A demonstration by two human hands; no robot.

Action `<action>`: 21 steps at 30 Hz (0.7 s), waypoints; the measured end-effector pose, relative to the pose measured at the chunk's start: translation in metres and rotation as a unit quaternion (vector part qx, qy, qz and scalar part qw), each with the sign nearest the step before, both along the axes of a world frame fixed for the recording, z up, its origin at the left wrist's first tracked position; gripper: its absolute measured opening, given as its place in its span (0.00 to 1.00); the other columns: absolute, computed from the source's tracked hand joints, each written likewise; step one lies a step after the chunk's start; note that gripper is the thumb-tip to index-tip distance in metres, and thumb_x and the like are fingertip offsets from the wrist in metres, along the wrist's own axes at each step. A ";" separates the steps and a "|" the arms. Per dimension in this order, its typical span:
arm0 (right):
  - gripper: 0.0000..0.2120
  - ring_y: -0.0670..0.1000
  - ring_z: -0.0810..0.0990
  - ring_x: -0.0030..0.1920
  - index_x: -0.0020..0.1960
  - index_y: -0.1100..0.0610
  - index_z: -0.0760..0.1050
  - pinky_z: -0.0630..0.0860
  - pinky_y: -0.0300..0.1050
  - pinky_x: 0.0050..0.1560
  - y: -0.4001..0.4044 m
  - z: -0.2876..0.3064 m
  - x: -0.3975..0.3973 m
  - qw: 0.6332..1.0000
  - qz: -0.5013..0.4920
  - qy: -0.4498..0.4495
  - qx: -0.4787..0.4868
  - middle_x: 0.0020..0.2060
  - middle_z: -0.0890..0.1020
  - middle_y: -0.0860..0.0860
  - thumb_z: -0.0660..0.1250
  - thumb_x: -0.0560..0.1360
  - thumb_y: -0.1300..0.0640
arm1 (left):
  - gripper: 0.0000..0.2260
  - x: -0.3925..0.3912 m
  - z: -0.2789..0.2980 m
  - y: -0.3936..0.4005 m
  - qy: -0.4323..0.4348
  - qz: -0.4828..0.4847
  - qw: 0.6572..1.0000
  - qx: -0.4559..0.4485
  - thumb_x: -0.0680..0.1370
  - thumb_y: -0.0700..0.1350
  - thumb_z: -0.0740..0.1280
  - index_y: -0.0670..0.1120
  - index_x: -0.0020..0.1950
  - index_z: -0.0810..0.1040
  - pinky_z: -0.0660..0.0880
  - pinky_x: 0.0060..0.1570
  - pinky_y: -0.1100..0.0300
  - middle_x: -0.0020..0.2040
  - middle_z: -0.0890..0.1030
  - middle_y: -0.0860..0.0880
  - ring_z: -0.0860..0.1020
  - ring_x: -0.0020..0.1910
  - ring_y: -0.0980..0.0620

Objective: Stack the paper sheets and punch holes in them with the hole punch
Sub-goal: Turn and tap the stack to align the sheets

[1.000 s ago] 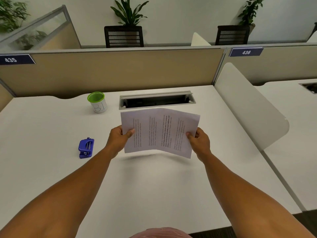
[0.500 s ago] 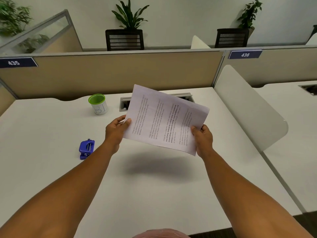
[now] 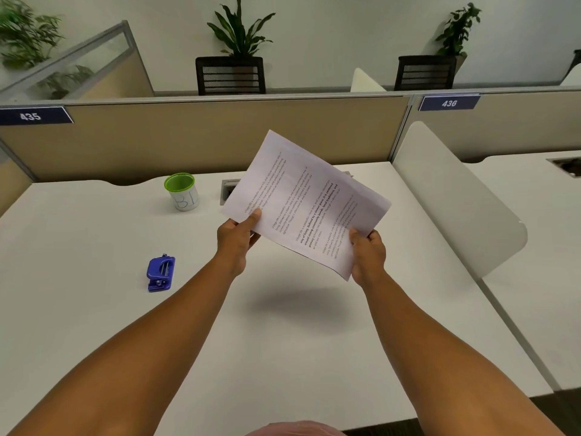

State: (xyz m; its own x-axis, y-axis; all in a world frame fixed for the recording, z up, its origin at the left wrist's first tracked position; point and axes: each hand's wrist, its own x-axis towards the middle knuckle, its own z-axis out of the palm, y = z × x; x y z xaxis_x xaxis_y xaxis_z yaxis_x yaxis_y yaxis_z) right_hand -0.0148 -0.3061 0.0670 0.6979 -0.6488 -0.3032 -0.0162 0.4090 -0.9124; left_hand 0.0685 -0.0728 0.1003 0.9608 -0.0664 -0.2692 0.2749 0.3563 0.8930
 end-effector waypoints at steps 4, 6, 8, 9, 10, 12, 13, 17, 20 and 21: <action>0.06 0.50 0.83 0.45 0.52 0.52 0.75 0.82 0.45 0.41 0.007 0.004 0.003 1.000 0.001 -0.001 0.017 0.48 0.83 0.48 0.66 0.77 0.61 | 0.11 -0.005 0.002 -0.014 -0.019 -0.036 0.999 0.016 0.76 0.42 0.73 0.53 0.56 0.79 0.82 0.51 0.55 0.55 0.84 0.50 0.84 0.52 0.51; 0.07 0.50 0.83 0.46 0.52 0.51 0.75 0.81 0.44 0.39 0.011 0.007 0.005 0.999 0.010 -0.004 0.031 0.49 0.83 0.49 0.65 0.77 0.62 | 0.13 -0.007 0.004 -0.019 -0.027 -0.055 0.998 0.022 0.76 0.42 0.73 0.50 0.59 0.78 0.82 0.48 0.58 0.56 0.84 0.50 0.84 0.53 0.51; 0.09 0.52 0.83 0.49 0.52 0.52 0.74 0.81 0.46 0.44 0.013 0.008 0.008 0.999 0.024 -0.012 0.046 0.51 0.82 0.51 0.63 0.78 0.65 | 0.16 -0.008 0.004 -0.023 -0.031 -0.074 0.996 0.028 0.76 0.41 0.73 0.47 0.62 0.78 0.82 0.46 0.59 0.57 0.84 0.49 0.84 0.53 0.50; 0.10 0.52 0.82 0.50 0.53 0.52 0.74 0.80 0.47 0.46 0.014 0.008 0.009 0.998 0.031 -0.014 0.050 0.51 0.82 0.51 0.62 0.78 0.66 | 0.16 -0.009 0.004 -0.024 -0.034 -0.082 0.996 0.033 0.76 0.41 0.73 0.46 0.62 0.78 0.81 0.45 0.60 0.58 0.84 0.49 0.84 0.52 0.50; 0.11 0.52 0.82 0.50 0.54 0.52 0.74 0.80 0.47 0.47 0.015 0.008 0.010 0.998 0.038 -0.014 0.052 0.52 0.82 0.51 0.62 0.77 0.67 | 0.15 -0.009 0.004 -0.024 -0.037 -0.086 0.995 0.038 0.76 0.41 0.73 0.46 0.62 0.78 0.82 0.45 0.60 0.57 0.84 0.49 0.84 0.52 0.50; 0.15 0.51 0.82 0.50 0.58 0.53 0.74 0.81 0.47 0.45 0.014 0.009 0.009 0.997 0.055 -0.012 0.049 0.52 0.82 0.50 0.62 0.76 0.68 | 0.15 -0.007 0.004 -0.024 -0.042 -0.087 0.994 0.050 0.77 0.41 0.72 0.46 0.62 0.78 0.82 0.46 0.58 0.57 0.84 0.48 0.84 0.53 0.49; 0.17 0.51 0.82 0.51 0.60 0.54 0.74 0.81 0.46 0.43 0.013 0.008 0.009 0.997 0.065 -0.013 0.046 0.53 0.82 0.50 0.62 0.76 0.69 | 0.14 -0.006 0.004 -0.023 -0.045 -0.085 0.994 0.057 0.77 0.41 0.72 0.46 0.62 0.78 0.82 0.46 0.58 0.57 0.84 0.48 0.84 0.53 0.48; 0.20 0.54 0.82 0.55 0.61 0.56 0.74 0.82 0.44 0.40 0.007 0.003 0.005 0.996 0.077 -0.017 0.041 0.56 0.82 0.52 0.66 0.72 0.71 | 0.16 0.003 0.005 -0.018 -0.063 -0.088 0.989 0.101 0.76 0.42 0.72 0.44 0.64 0.77 0.82 0.50 0.53 0.57 0.84 0.46 0.84 0.53 0.46; 0.20 0.56 0.82 0.55 0.59 0.57 0.74 0.82 0.46 0.44 0.002 -0.002 0.002 0.997 0.058 -0.011 0.040 0.56 0.81 0.54 0.71 0.70 0.70 | 0.14 0.010 0.006 -0.011 -0.082 -0.089 0.982 0.142 0.76 0.43 0.72 0.46 0.61 0.78 0.81 0.53 0.50 0.56 0.84 0.48 0.83 0.54 0.47; 0.21 0.56 0.82 0.55 0.59 0.57 0.73 0.82 0.46 0.45 0.000 -0.003 0.001 0.998 0.053 -0.009 0.037 0.56 0.81 0.54 0.72 0.69 0.69 | 0.12 0.013 0.006 -0.009 -0.088 -0.088 0.980 0.153 0.77 0.43 0.72 0.48 0.60 0.79 0.81 0.53 0.50 0.56 0.84 0.49 0.83 0.54 0.47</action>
